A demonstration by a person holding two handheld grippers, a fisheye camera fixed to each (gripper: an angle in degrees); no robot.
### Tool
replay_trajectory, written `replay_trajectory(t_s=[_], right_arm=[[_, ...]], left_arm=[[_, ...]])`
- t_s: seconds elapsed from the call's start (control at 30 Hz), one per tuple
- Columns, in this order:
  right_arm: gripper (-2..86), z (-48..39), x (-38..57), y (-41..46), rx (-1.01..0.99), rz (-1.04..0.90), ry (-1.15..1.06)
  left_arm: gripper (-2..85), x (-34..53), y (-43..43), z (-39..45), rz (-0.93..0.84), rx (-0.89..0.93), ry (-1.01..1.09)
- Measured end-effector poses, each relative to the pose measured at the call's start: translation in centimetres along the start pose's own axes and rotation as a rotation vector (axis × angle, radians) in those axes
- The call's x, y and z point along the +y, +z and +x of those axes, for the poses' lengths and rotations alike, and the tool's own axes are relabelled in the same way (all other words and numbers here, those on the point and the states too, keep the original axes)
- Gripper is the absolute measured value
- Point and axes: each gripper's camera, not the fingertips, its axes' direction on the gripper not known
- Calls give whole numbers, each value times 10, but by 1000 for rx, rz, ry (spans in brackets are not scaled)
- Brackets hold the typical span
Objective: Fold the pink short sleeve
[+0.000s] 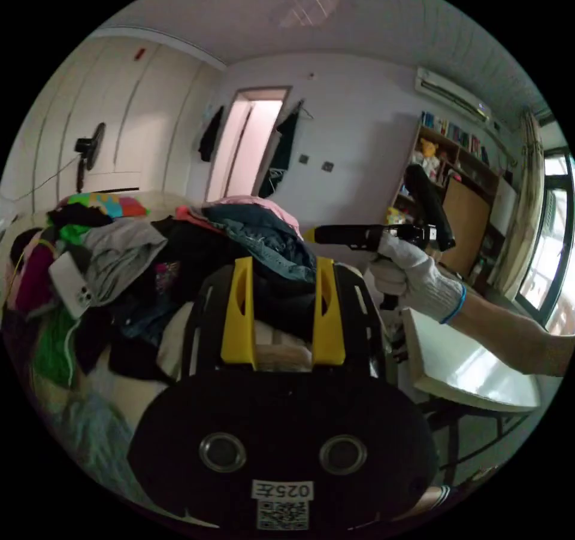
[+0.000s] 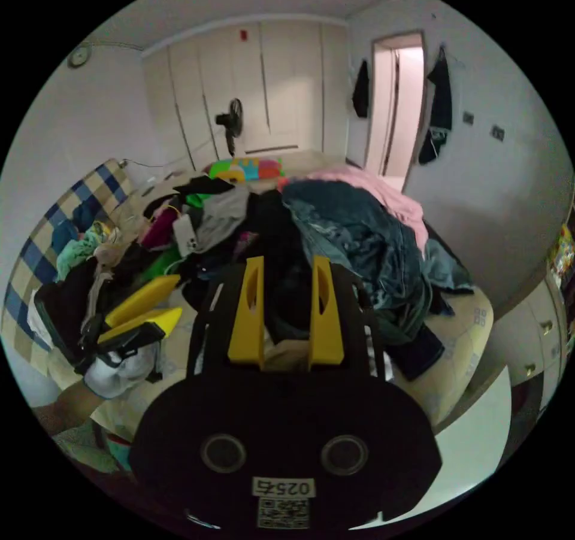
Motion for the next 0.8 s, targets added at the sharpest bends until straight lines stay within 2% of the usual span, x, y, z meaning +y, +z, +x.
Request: replay_trajectory(t_s=[0.17,0.3,0.33,0.43,0.57,0.63,0.8], right_arm=[[144,93,-16,63,46,-136,148],[141,114,-34,97,20,-221,166],[129,112,-39,103,76,-243,146],[68,109,-44,121,115,-336,107],[6,117,-50,112,131,-323,88],[-3,121,-49,101,64,-312,88],[-8,115,-47,70,-123,-289,56]], left_arm=[[118,-44,161,-23,-203,-31,-92],[114,-62,266,-16,-360,-203,-46],[108,-59,291,-14,-429,-258,-25],[83,-47,332,2,-475,-429,36],[17,-40,345,11,-510,-434,33],[-2,-34,332,-8,-506,-343,-59],[-8,-26,290,-40,-420,-198,-99]])
